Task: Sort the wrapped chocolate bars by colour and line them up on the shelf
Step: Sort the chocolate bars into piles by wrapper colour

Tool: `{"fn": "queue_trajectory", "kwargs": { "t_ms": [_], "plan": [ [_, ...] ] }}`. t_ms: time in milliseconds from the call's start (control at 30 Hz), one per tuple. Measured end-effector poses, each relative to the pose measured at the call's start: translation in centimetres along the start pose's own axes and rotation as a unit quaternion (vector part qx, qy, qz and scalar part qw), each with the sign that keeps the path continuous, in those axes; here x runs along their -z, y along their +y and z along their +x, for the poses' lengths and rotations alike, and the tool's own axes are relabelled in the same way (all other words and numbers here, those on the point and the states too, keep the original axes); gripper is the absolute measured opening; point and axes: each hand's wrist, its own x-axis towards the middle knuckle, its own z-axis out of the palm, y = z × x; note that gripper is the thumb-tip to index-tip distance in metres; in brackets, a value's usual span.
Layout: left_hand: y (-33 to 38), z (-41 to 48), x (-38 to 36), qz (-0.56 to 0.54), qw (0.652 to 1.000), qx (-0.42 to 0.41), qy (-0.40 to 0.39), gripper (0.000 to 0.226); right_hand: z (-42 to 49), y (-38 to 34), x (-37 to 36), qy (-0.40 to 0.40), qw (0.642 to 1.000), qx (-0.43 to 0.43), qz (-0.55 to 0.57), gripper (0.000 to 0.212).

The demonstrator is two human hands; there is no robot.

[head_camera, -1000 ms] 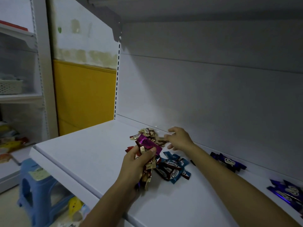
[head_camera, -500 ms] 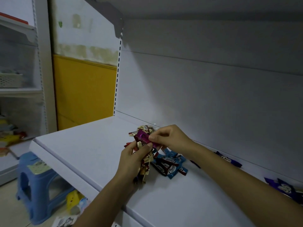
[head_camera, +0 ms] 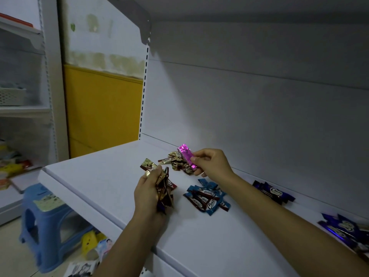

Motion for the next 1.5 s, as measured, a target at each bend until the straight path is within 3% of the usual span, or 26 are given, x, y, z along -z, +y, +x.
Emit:
{"fn": "queue_trajectory", "kwargs": {
  "t_ms": [100, 200, 333, 500, 600, 667, 733, 833, 933, 1033, 1267, 1400, 1500],
  "plan": [
    [0.0, 0.0, -0.1, 0.052, 0.998, -0.014, -0.027, 0.016, -0.3, -0.1, 2.0, 0.06, 0.998, -0.005, 0.002, 0.011],
    [-0.6, -0.6, -0.4, 0.142, 0.983, -0.054, -0.104, 0.011, -1.8, 0.4, 4.4, 0.059, 0.998, -0.02, -0.025, 0.014],
    [-1.5, -1.5, -0.4, 0.284, 0.92, -0.135, -0.233, 0.006, -6.8, 2.7, 7.4, 0.005, 0.998, 0.005, -0.061, 0.015],
    [-2.0, -1.4, -0.4, 0.348, 0.881, -0.19, -0.26, 0.012, -13.6, 5.6, 11.4, -0.107, 0.989, -0.022, -0.104, 0.026],
    [-2.4, -1.4, -0.4, 0.378, 0.856, -0.203, -0.289, 0.01, -14.9, 6.7, 12.1, -0.097, 0.969, -0.003, -0.227, 0.021],
    [-2.4, -1.6, -0.5, 0.434, 0.811, -0.24, -0.309, 0.01, -15.2, 6.7, 12.0, -0.063, 0.961, 0.029, -0.268, 0.019],
    [-2.4, -2.1, -0.7, 0.49, 0.765, -0.264, -0.324, 0.012, -15.4, 5.9, 11.6, -0.028, 0.975, 0.05, -0.217, 0.019],
    [-3.0, -3.1, -1.2, 0.507, 0.741, -0.292, -0.33, 0.019, -16.0, 4.5, 10.8, -0.028, 0.997, 0.053, -0.046, 0.027],
    [-4.3, -4.6, -2.6, 0.512, 0.712, -0.324, -0.355, 0.023, -16.7, 4.0, 9.8, -0.023, 0.996, 0.088, -0.018, 0.017],
    [-5.5, -5.9, -3.9, 0.519, 0.672, -0.351, -0.395, 0.037, -16.7, 4.3, 9.9, 0.034, 0.995, 0.09, 0.01, 0.019],
    [-2.6, -2.8, -2.5, 0.48, 0.758, -0.289, -0.334, 0.027, -15.8, 5.5, 11.5, 0.126, 0.986, -0.007, 0.108, 0.007],
    [0.1, -0.3, 0.3, 0.392, 0.871, -0.182, -0.234, 0.019, -15.4, 5.3, 10.9, 0.102, 0.99, -0.033, 0.095, 0.006],
    [0.6, 0.3, 1.4, 0.309, 0.925, -0.126, -0.181, 0.016, -14.1, 4.1, 10.0, 0.067, 0.994, -0.047, 0.067, 0.006]
  ]
}}
